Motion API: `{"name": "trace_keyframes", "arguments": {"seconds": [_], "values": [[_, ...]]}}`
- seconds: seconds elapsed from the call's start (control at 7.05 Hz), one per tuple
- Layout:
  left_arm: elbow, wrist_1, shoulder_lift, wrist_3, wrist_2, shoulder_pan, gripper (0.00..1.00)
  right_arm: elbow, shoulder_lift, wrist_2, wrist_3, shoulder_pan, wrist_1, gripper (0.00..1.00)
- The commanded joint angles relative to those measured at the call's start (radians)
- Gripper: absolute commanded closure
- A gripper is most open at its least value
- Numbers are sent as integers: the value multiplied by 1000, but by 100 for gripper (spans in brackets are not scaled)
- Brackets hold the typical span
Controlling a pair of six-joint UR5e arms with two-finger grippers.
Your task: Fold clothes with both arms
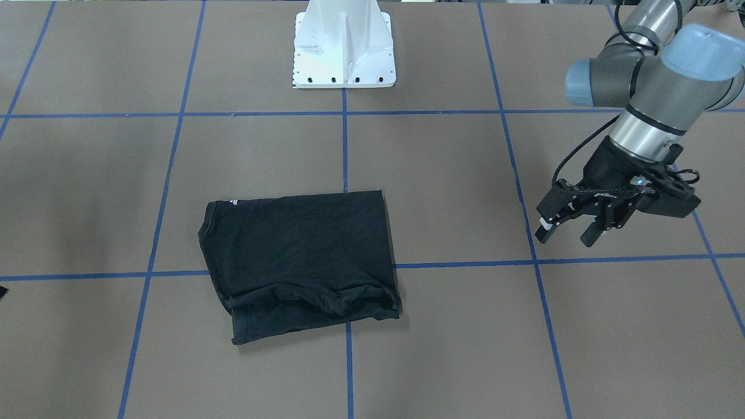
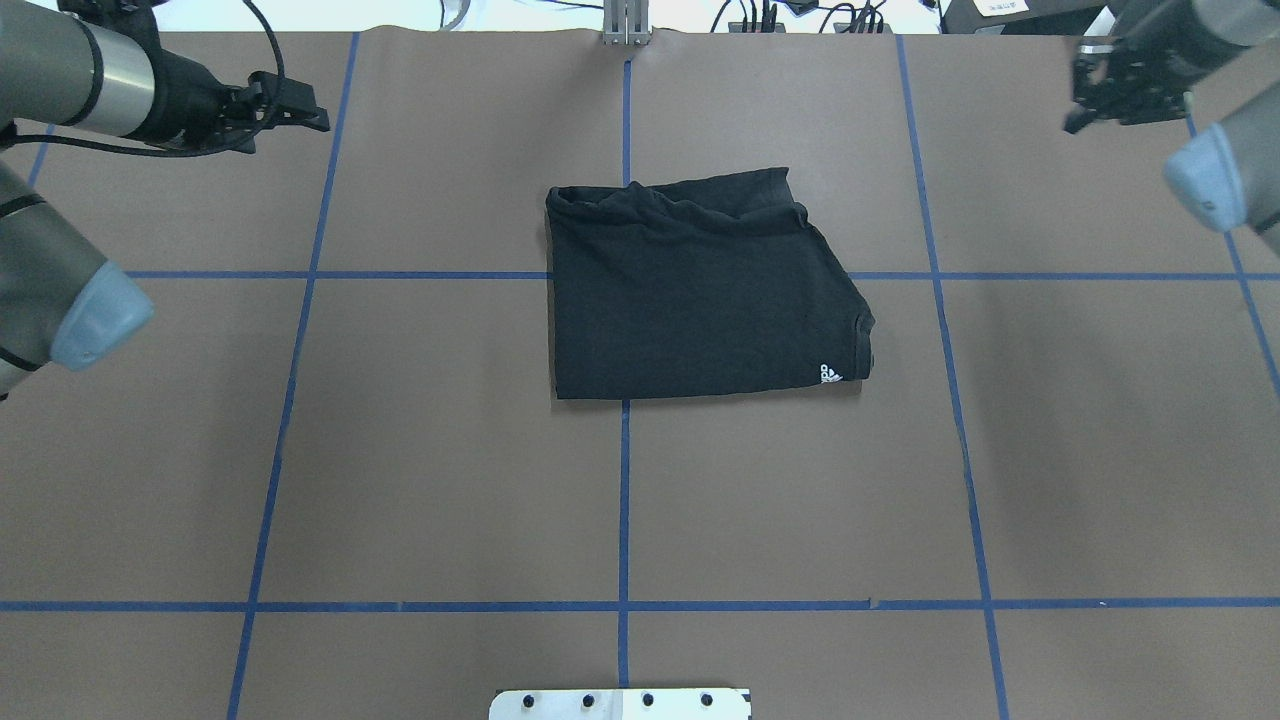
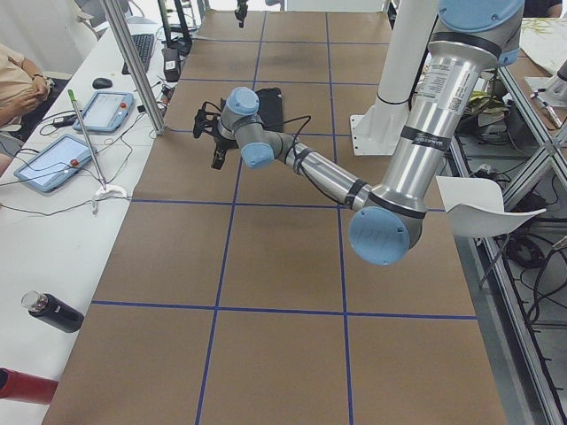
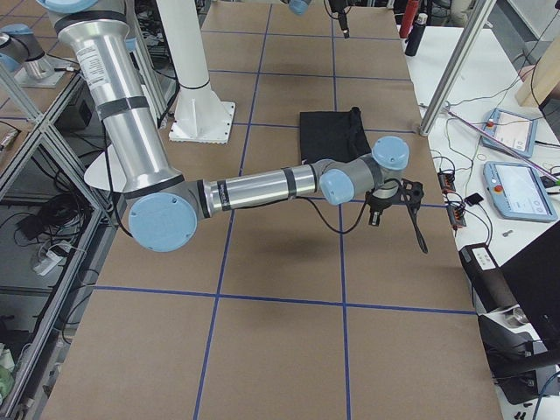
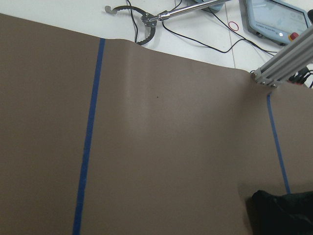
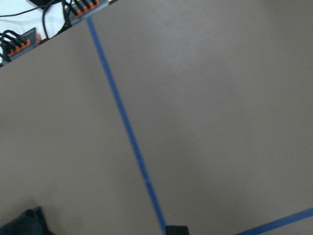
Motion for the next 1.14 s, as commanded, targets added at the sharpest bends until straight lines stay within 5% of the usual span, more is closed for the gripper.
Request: {"name": "trace_keyframes", "arguments": {"seconds": [0.0,0.14,0.43,0.57,0.99], "values": [[-4,14,135,435,-103,-144,0,5,-71,-26,-438,140,-190,0],[1,40,195,598,-104,-184,0,6,-136,-74,-614,151,-189,0],[10,196,249,802,-200,-319,0,37,-189,-74,-689,180,-192,0],[12,277,251,805,-266,-376,0,60,-201,-65,-689,180,-194,0],[-5,280,333,831,-268,-378,0,80,-223,-13,-674,171,-197,0]]}}
